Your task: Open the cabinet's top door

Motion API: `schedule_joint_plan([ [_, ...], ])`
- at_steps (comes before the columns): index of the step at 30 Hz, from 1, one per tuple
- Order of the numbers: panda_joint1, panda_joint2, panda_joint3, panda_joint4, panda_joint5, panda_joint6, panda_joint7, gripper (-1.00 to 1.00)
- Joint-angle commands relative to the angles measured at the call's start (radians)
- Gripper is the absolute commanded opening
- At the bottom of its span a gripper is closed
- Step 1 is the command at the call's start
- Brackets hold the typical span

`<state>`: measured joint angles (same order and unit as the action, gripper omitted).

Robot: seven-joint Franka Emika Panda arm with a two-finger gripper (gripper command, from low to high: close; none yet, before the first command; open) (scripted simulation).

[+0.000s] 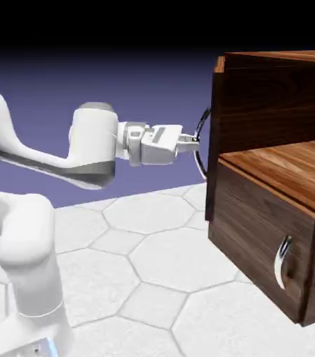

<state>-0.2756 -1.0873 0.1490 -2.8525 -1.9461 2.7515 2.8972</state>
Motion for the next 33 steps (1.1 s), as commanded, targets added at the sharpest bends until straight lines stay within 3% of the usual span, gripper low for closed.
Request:
schedule_joint_plan([
  [1,-0.036,-0.016,0.029,-0.003,0.024,0.025,0.001,-1.0],
  [6,-0.182,-0.117,0.155,-0.032,0.19,0.129,-0.057,-1.0],
  [13,-0.077,-0.22,0.203,-0.106,0.495,-0.004,-0.301,-1.0],
  [23,0.162,-0.312,0.421,-0.118,0.909,-0.406,-0.503,-1.0],
  [33,0.202,-0.246,0.741,0.077,1.231,-0.841,-0.54,-1.0],
])
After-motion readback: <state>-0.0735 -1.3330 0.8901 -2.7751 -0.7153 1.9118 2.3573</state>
